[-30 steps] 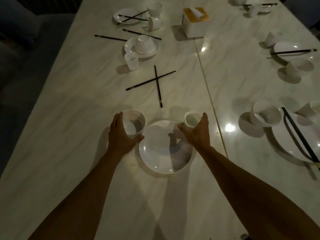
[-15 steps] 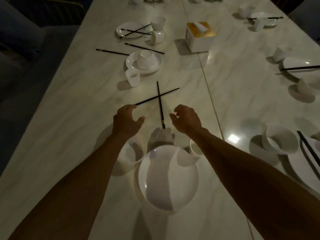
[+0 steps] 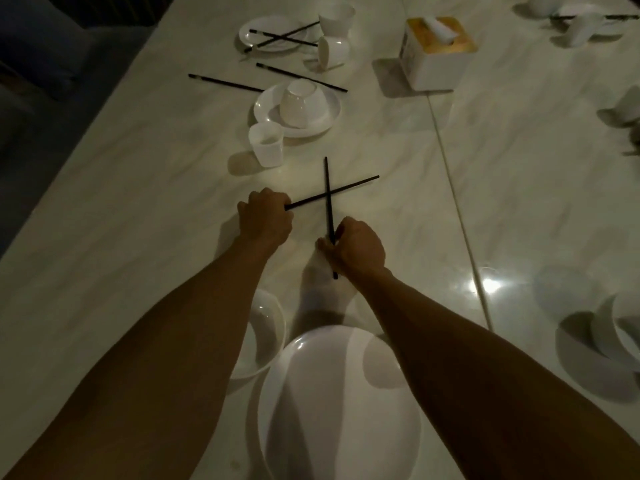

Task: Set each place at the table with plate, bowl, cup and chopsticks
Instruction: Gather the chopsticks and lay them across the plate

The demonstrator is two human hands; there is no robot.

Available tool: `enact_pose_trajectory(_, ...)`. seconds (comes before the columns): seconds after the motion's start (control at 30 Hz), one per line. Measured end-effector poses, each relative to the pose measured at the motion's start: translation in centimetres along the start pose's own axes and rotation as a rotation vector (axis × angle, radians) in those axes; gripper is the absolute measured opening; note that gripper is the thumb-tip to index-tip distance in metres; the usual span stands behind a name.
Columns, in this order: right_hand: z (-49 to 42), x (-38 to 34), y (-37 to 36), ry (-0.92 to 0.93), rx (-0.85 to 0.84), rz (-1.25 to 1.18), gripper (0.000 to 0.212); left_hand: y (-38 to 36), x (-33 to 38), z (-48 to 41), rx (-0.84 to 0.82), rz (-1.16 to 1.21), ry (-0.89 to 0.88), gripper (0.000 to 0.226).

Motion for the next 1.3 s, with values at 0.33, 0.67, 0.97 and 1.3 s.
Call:
enact_pose_trajectory(0.33, 3.0, -0.4, 1.8, -0.049, -0.125, -0.049, 0.025, 3.7, 1.1, 3.9, -0.083, 0.472, 0.154, 0.020)
enact_pose_trajectory(0.67, 13.6, -0.2, 2.9, -0.168, -0.107, -0.500, 0.037, 4.5, 4.4, 18.6, -0.361, 1.013, 0.392, 0.010)
enact_pose_trajectory(0.97, 25.2, 3.6, 0.0, -0.214, -0.152, -0.510, 0.034, -0.3, 3.0, 30.0, -0.380, 0.947, 0.524, 0.011)
enact_pose_trajectory(1.3, 28.6, 5.8, -3.0, -0.212, -0.204, -0.353, 0.037, -2.8, 2.0, 34.5, -0.339, 0.764, 0.458, 0.013)
Point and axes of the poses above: each hand's wrist, its own z-axis away from the middle knuckle, its own y-axis out of the back of the hand, x = y × z, the point moved 4 cm from there along -z, towards the middle knuckle, and after that the axes turned 5 degrees about -x, right-handed, at the moved point
